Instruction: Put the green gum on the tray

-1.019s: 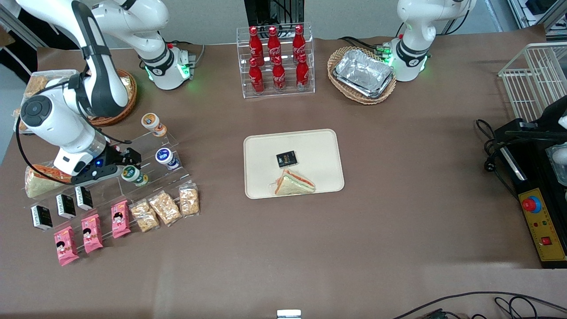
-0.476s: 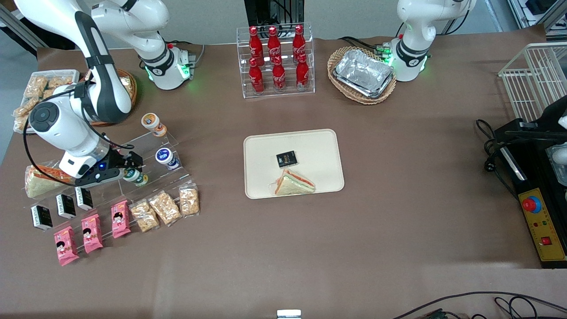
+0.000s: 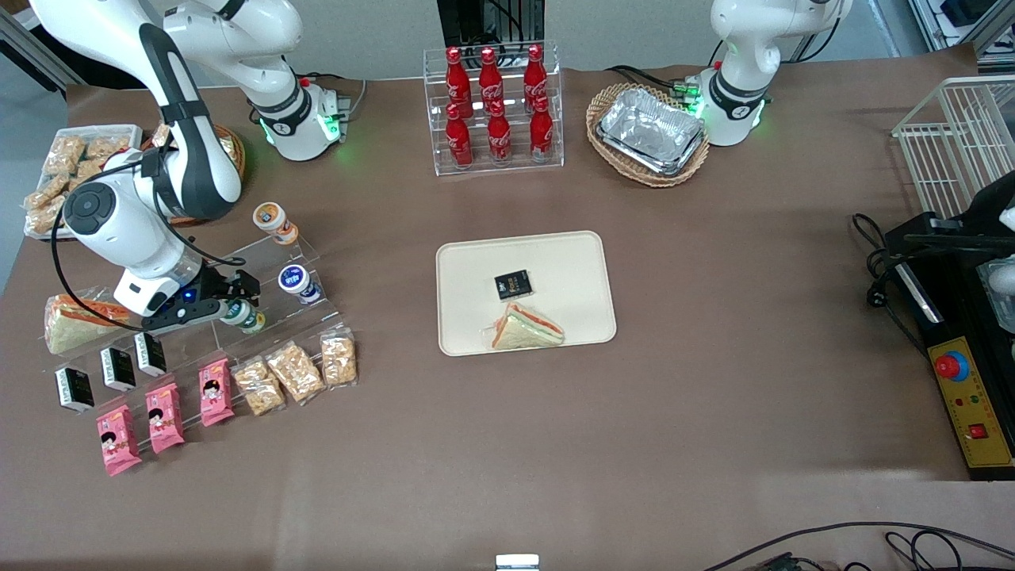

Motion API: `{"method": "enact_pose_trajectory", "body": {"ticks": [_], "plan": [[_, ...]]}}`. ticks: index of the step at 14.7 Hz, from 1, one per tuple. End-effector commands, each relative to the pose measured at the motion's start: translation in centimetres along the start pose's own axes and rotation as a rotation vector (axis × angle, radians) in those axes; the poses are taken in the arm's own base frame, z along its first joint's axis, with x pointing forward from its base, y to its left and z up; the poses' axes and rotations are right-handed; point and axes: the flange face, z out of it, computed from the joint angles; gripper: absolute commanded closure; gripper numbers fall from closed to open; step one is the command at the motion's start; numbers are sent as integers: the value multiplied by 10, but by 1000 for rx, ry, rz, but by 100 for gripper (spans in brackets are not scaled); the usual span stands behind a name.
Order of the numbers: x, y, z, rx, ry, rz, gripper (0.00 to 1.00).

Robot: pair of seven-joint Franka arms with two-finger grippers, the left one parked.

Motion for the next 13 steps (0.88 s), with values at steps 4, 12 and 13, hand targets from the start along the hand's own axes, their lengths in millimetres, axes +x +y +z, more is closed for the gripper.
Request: {"method": "enact_pose_trajectory", "body": {"ticks": [4,12,13], "plan": [[1,0,17,-21,23,-6,0],[0,0,18,-16,16,4,47],[0,0,18,-15,15,9,47]]}}
